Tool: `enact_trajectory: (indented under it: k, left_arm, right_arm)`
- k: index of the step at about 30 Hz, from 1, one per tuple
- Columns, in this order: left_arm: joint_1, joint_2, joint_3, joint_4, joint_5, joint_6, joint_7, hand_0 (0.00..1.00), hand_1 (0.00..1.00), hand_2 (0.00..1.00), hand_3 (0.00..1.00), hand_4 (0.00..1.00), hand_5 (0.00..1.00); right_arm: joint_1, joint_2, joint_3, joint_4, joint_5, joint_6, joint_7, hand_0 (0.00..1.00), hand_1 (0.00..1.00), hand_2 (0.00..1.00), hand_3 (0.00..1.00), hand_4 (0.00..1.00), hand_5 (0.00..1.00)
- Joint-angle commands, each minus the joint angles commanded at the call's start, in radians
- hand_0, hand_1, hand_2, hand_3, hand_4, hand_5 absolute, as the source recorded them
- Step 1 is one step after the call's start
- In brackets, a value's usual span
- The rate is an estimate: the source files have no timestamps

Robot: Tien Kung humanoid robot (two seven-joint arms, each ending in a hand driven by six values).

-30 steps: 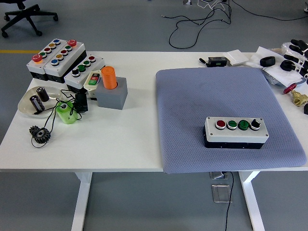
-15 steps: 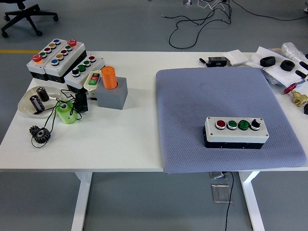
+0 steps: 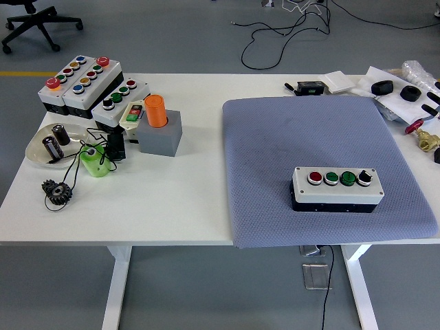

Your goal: Pick up the button,place it on the desk,press the button,press the button

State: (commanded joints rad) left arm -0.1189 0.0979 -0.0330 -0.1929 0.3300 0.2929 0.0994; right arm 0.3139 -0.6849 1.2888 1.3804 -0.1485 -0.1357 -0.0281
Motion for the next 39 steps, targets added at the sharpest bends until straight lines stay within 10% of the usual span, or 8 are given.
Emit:
enact_trajectory:
  k: [10, 20, 39]
  left_arm:
    - [0.008, 0.001, 0.012, -0.001, -0.001, 0.0, -0.001, 0.597, 0.521, 0.503, 0.462, 0.272, 0.973]
    - [0.01, -0.003, 0.033, -0.003, -0.013, -0.001, -0.001, 0.597, 0.521, 0.504, 0.466, 0.272, 0.973]
    - [0.012, -0.008, -0.003, -0.007, 0.061, -0.009, 0.017, 0.597, 0.521, 0.506, 0.467, 0.27, 0.974]
  right_arm:
    - [0.0, 0.032, 0.034, -0.034, -0.122, 0.022, 0.08, 0.743, 0.747, 0.788, 0.794, 0.714, 0.74]
    - [-0.043, 0.077, 0.139, -0.066, -0.509, 0.114, 0.068, 0.734, 0.743, 0.77, 0.77, 0.705, 0.749]
    - [-0.085, 0.099, 0.183, -0.062, -0.589, 0.151, 0.058, 0.738, 0.739, 0.767, 0.766, 0.692, 0.743]
